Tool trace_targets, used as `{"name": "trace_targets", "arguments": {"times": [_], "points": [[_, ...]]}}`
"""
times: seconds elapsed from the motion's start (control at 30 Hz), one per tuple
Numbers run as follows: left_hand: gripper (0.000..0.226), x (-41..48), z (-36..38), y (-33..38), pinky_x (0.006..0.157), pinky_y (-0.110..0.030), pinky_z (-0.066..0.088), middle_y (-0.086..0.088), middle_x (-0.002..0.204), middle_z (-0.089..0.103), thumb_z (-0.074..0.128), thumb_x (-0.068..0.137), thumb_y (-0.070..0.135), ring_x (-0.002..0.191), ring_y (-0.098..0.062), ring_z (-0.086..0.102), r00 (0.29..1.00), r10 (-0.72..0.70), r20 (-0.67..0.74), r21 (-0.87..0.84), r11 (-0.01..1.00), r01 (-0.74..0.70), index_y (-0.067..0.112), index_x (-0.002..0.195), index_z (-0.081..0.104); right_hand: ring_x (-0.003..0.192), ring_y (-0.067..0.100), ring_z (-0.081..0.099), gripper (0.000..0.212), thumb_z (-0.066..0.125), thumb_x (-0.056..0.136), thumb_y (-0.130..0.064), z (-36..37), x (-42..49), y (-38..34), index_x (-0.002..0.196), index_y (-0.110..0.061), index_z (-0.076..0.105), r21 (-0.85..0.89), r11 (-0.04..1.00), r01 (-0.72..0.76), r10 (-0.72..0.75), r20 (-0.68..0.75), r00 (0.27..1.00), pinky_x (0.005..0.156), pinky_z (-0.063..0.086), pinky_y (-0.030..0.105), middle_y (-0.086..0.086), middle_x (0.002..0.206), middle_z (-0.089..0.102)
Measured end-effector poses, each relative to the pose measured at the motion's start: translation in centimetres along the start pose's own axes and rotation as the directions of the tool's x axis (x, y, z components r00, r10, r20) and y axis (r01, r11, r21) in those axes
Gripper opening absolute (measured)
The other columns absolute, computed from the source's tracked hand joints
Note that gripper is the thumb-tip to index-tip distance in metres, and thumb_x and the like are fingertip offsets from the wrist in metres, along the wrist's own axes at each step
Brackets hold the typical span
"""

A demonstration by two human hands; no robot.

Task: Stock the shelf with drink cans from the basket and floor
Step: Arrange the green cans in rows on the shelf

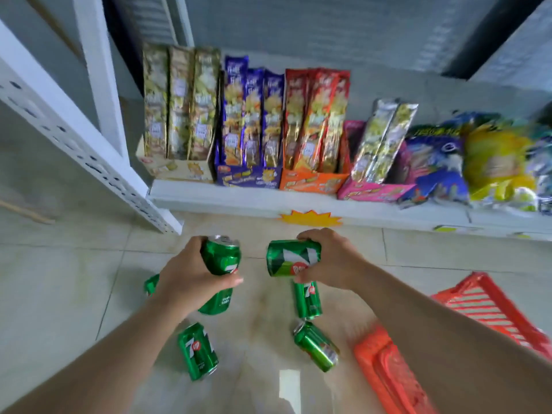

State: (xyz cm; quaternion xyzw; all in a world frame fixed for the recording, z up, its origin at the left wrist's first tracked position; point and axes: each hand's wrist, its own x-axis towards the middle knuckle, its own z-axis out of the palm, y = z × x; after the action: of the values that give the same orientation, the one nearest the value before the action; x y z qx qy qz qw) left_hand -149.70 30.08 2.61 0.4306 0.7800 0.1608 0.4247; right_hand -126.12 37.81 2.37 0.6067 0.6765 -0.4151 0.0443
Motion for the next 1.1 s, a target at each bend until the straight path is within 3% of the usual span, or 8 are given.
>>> {"name": "trace_targets", "arguments": {"times": [0.13,0.27,0.37,0.47,0.57,0.77,0.97,1.1], "points": [[0.081,-6.2,-5.5,8.4,0.086,-0.042,0.053,0.01,0.095,0.068,0.08,0.036,0.058,0.09,-0.015,0.065,0.995,0.067,0.067,-0.047,0.997,-0.064,0.033,0.108,0.053,0.11,0.017,0.049,0.082,0.088,0.064,-0.03,-8.1,-7.3,-4.4,0.137,-0.028,0.05,-0.006,0.999,0.032,-0.031,0.063,0.998,0.086,0.038,0.022,-0.001,0.126,0.05],[0.083,-11.7,-10.2,16.5,0.083,-0.043,0.055,0.007,0.095,0.071,0.081,0.037,0.057,0.086,-0.013,0.069,0.979,0.161,0.126,-0.104,0.984,-0.148,0.033,0.11,0.05,0.107,0.021,0.058,0.073,0.088,0.066,-0.027,-16.6,-13.5,-8.1,0.13,-0.027,0.054,0.05,0.998,0.045,-0.051,0.133,0.99,0.087,0.051,0.031,-0.002,0.118,0.055],[0.082,-14.8,-13.7,22.5,0.085,-0.045,0.055,0.002,0.096,0.071,0.084,0.035,0.051,0.088,-0.016,0.07,0.963,0.222,0.154,-0.166,0.966,-0.196,0.029,0.108,0.053,0.11,0.021,0.058,0.068,0.085,0.071,-0.027,-23.5,-18.0,-10.9,0.132,-0.022,0.053,0.027,0.997,0.07,-0.072,0.113,0.991,0.094,0.05,0.031,-0.001,0.123,0.055],[0.072,-18.0,-17.1,28.3,0.081,-0.037,0.054,0.005,0.098,0.069,0.09,0.045,0.037,0.091,-0.015,0.066,0.945,0.301,0.126,-0.174,0.945,-0.278,0.026,0.106,0.054,0.095,0.02,0.063,0.052,0.083,0.074,-0.02,-29.9,-22.8,-13.4,0.119,-0.024,0.058,0.052,0.996,0.074,-0.078,0.064,0.995,0.081,0.056,0.026,-0.002,0.107,0.063],[0.066,-20.8,-19.7,32.9,0.078,-0.031,0.047,0.009,0.103,0.064,0.09,0.056,0.027,0.096,-0.012,0.061,0.925,0.364,0.106,-0.16,0.925,-0.346,0.024,0.111,0.053,0.094,0.03,0.067,0.046,0.086,0.069,-0.021,-34.6,-26.9,-15.0,0.104,-0.034,0.059,0.064,0.996,0.069,-0.07,0.023,0.997,0.083,0.056,0.046,0.003,0.101,0.069],[0.091,-26.2,-24.2,38.8,0.096,-0.042,0.048,0.009,0.112,0.067,0.093,0.038,0.044,0.105,-0.014,0.063,0.892,0.419,0.168,-0.216,0.899,-0.382,0.026,0.118,0.053,0.104,0.019,0.063,0.062,0.085,0.071,-0.028,-41.0,-34.8,-18.4,0.126,-0.023,0.058,0.024,0.997,0.079,-0.077,-0.082,0.994,0.095,0.051,0.035,-0.002,0.115,0.065],[0.096,-31.6,-27.9,43.5,0.096,-0.039,0.047,0.008,0.11,0.067,0.092,0.036,0.049,0.102,-0.012,0.062,0.86,0.456,0.228,-0.184,0.888,-0.422,0.023,0.119,0.052,0.105,0.019,0.06,0.057,0.08,0.077,-0.033,-45.2,-41.9,-20.2,0.127,-0.024,0.057,-0.011,0.997,0.07,-0.071,-0.141,0.987,0.094,0.05,0.034,-0.003,0.116,0.062],[0.081,-34.1,-30.9,47.4,0.095,-0.035,0.048,0.009,0.103,0.067,0.093,0.045,0.036,0.101,-0.012,0.063,0.824,0.509,0.248,-0.129,0.861,-0.493,0.02,0.113,0.053,0.106,0.02,0.06,0.06,0.08,0.076,-0.034,-47.9,-45.5,-21.9,0.13,-0.025,0.055,-0.049,0.997,0.056,-0.064,-0.185,0.981,0.095,0.05,0.036,-0.002,0.118,0.06]]}}
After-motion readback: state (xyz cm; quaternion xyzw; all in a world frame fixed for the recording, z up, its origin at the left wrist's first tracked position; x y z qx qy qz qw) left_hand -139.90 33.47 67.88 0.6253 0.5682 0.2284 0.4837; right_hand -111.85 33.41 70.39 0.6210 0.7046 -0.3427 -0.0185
